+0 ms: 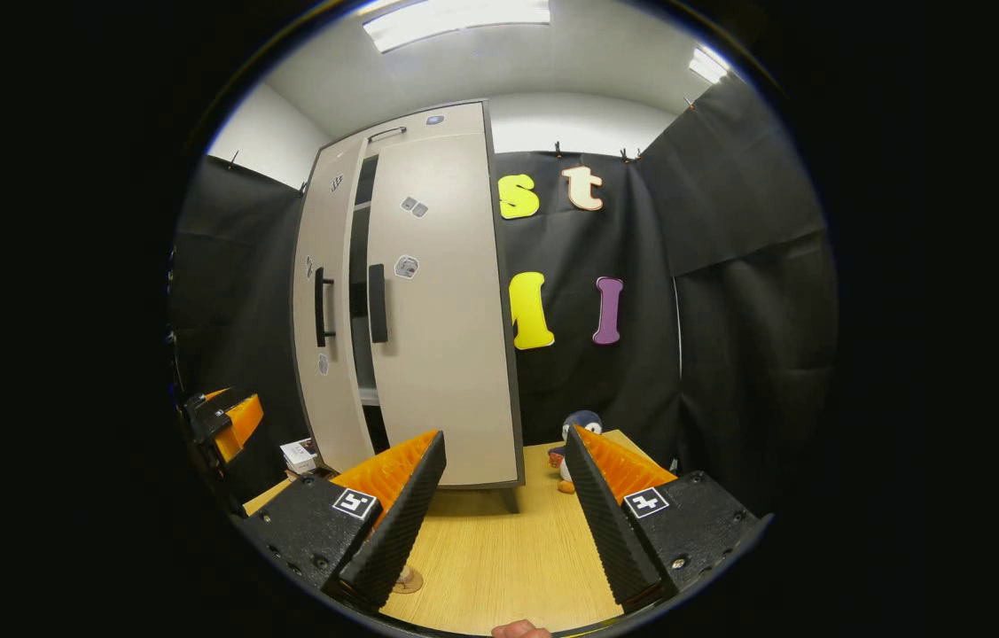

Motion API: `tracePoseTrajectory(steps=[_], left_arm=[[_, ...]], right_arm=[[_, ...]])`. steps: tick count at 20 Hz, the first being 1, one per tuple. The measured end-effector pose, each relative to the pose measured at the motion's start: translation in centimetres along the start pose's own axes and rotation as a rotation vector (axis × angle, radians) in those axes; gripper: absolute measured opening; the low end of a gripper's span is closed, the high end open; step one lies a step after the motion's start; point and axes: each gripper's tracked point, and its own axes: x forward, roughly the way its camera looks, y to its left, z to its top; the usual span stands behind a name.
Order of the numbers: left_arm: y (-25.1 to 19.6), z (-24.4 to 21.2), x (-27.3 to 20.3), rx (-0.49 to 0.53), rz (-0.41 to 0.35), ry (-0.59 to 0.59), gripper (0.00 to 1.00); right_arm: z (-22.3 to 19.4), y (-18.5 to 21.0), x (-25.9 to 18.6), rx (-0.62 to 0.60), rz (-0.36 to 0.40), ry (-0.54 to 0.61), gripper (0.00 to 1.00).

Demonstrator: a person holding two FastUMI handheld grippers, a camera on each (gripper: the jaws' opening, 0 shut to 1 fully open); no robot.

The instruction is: Grasp the bottle in the cabinet with the left hand and place it on the coaster, then close the right door with the right hand and the left door with the left hand.

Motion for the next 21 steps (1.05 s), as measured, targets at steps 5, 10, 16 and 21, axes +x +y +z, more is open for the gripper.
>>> tracePoseTrajectory(steps=[5, 10, 16, 21], left_arm=[[-0.2, -0.3, -0.1, 0.006, -0.012, 0.007, 0.95], [-0.2, -0.2, -0.3, 0.008, -0.015, 0.003, 0.95], [0.0, -0.1, -0.5, 0.006, -0.006, 0.000, 0.95], [0.4, -0.2, -0.6, 0.011, 0.003, 0.000, 0.95]], right_arm=[[0.1, 0.1, -0.1, 0.000, -0.002, -0.003, 0.83], [0.0, 0.3, -0.2, -0.004, 0.001, -0.004, 0.83], [-0.3, 0.8, -0.3, -0.001, 0.010, -0.004, 0.83], [-0.7, 1.2, -0.2, 0.002, 0.017, 0.006, 0.83]])
